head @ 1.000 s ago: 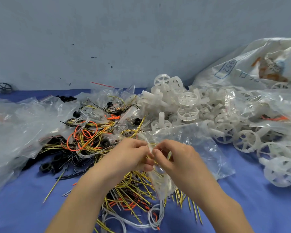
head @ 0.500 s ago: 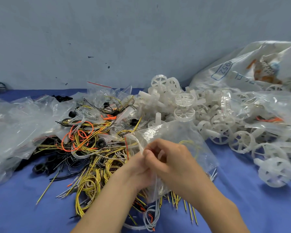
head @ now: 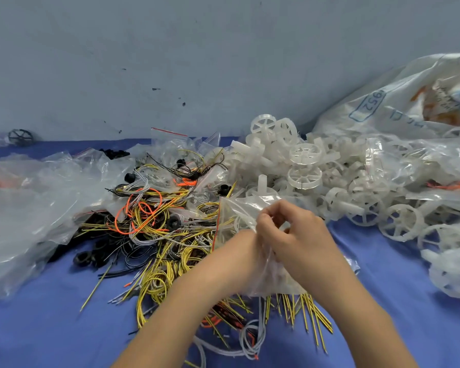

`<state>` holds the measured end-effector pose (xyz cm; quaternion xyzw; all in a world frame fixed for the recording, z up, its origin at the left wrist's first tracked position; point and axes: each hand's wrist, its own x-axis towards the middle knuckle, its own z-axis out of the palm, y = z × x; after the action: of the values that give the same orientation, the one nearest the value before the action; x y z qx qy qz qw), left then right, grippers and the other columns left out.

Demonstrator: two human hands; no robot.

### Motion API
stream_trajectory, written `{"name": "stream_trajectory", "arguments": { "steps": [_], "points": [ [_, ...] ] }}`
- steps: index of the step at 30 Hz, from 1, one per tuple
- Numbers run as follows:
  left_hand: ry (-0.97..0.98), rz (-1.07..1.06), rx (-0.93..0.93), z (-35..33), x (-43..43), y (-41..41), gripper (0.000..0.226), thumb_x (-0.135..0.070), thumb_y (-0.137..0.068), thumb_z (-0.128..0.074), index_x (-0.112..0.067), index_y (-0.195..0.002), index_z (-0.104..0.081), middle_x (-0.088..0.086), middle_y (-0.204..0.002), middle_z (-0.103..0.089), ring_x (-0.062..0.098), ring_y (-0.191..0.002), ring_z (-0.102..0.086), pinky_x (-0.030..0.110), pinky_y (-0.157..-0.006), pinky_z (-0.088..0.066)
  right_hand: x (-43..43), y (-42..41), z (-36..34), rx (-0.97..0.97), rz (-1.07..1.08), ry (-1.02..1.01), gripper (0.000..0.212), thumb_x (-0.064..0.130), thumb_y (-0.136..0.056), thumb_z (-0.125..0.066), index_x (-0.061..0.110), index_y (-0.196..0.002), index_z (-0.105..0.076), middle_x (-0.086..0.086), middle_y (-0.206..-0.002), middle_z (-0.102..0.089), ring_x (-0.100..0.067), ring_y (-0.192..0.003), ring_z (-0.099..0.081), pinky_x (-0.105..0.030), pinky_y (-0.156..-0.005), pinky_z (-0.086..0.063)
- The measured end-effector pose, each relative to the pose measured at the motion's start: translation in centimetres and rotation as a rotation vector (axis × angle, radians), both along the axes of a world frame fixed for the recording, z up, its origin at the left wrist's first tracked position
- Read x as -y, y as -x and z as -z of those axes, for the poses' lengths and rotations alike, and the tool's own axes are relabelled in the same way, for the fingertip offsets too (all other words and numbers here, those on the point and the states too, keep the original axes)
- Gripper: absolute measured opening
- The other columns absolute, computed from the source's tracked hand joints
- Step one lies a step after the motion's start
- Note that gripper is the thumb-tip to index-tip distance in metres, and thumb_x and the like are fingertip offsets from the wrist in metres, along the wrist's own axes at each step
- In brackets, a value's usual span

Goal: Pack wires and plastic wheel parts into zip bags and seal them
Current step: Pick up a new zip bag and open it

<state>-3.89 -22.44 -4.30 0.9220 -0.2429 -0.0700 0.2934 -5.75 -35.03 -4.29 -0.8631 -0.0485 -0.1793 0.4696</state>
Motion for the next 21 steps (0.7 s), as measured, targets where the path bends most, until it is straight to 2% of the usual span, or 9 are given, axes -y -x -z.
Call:
{"name": "stream_trajectory", "arguments": {
  "steps": [1,3,5,8,10,11,15,18,21],
  "points": [
    [0.066,0.015,-0.018,-0.3,-0.6,-0.2,0.024,-0.006,-0.095,-0.042,-0.006,-0.1,-0.066,0.007,-0.09,-0.069,0.018,-0.084,-0.065,0.022,-0.067,-0.048,-0.1,-0.1,0.1,-0.001,0.013,0.003,0.014,0.032,-0.087,-0.058,0.026,-0.074,-0.061,0.013,-0.066,-0.064,-0.008,-0.054,-0.058,-0.03,-0.058,-0.048],
    [0.297,0.048,-0.113,-0.7,-2.5,-0.4,0.026,-0.013,-0.098,-0.045,-0.015,-0.086,-0.068,-0.004,-0.077,-0.07,0.006,-0.066,-0.064,0.018,-0.06,-0.048,-0.4,-0.3,0.4,-0.01,0.038,0.005,0.016,0.034,-0.088,-0.057,0.027,-0.074,-0.059,0.012,-0.067,-0.065,-0.008,-0.054,-0.059,-0.031,-0.057,-0.048],
    [0.521,-0.011,-0.177,-1.2,-5.6,-0.7,0.022,-0.018,-0.101,-0.049,-0.016,-0.098,-0.07,0.0,-0.085,-0.073,0.014,-0.071,-0.07,0.02,-0.06,-0.054,-0.7,-0.6,0.8,-0.017,0.057,0.011,0.018,0.038,-0.088,-0.055,0.028,-0.074,-0.058,0.016,-0.071,-0.064,-0.007,-0.056,-0.058,-0.031,-0.056,-0.046],
    [0.678,-0.355,-0.013,-0.7,-10.9,-1.4,0.022,-0.022,-0.101,-0.048,-0.024,-0.1,-0.07,0.007,-0.088,-0.072,0.014,-0.061,-0.067,0.026,-0.053,-0.054,-1.4,-0.9,1.3,-0.014,0.054,0.032,0.018,0.037,-0.088,-0.054,0.028,-0.073,-0.058,0.023,-0.076,-0.062,-0.004,-0.059,-0.055,-0.022,-0.051,-0.039],
    [0.602,-0.638,0.165,0.8,-14.0,-2.0,0.022,-0.02,-0.1,-0.047,-0.027,-0.095,-0.068,0.003,-0.081,-0.068,0.01,-0.054,-0.06,0.032,-0.053,-0.052,-1.9,-1.0,1.5,-0.019,0.031,0.046,0.018,0.035,-0.089,-0.054,0.028,-0.074,-0.058,0.023,-0.076,-0.062,-0.003,-0.058,-0.054,-0.02,-0.052,-0.039],
    [0.555,-0.736,0.222,1.6,-15.2,-2.1,0.022,-0.019,-0.099,-0.047,-0.026,-0.095,-0.068,0.001,-0.078,-0.067,0.013,-0.055,-0.059,0.036,-0.059,-0.052,-2.1,-1.0,1.6,-0.024,0.021,0.052,0.018,0.036,-0.09,-0.054,0.028,-0.074,-0.058,0.022,-0.074,-0.062,-0.003,-0.056,-0.054,-0.019,-0.051,-0.039],
    [0.32,-0.951,0.339,3.7,-18.4,-2.4,0.025,-0.014,-0.094,-0.047,-0.018,-0.108,-0.067,0.006,-0.089,-0.069,0.03,-0.078,-0.061,0.043,-0.075,-0.05,-3.0,-1.2,1.8,-0.032,0.016,0.081,0.018,0.039,-0.091,-0.052,0.029,-0.076,-0.057,0.014,-0.067,-0.062,-0.004,-0.053,-0.052,-0.018,-0.046,-0.038],
    [0.153,-1.012,0.365,4.6,-19.7,-2.7,0.032,-0.006,-0.093,-0.043,-0.008,-0.12,-0.061,0.018,-0.113,-0.065,0.037,-0.103,-0.059,0.045,-0.089,-0.046,-3.8,-1.3,1.9,-0.032,0.01,0.142,0.018,0.037,-0.094,-0.051,0.029,-0.078,-0.055,0.01,-0.066,-0.062,-0.007,-0.053,-0.052,-0.021,-0.044,-0.034],
    [0.063,-0.94,0.345,5.5,-20.0,-2.9,0.037,0.001,-0.094,-0.041,-0.004,-0.125,-0.059,0.021,-0.12,-0.063,0.038,-0.112,-0.055,0.046,-0.094,-0.044,-4.4,-1.4,2.1,-0.046,-0.01,0.159,0.017,0.037,-0.094,-0.05,0.03,-0.08,-0.054,0.007,-0.067,-0.062,-0.01,-0.052,-0.05,-0.031,-0.048,-0.039]
  ]
}}
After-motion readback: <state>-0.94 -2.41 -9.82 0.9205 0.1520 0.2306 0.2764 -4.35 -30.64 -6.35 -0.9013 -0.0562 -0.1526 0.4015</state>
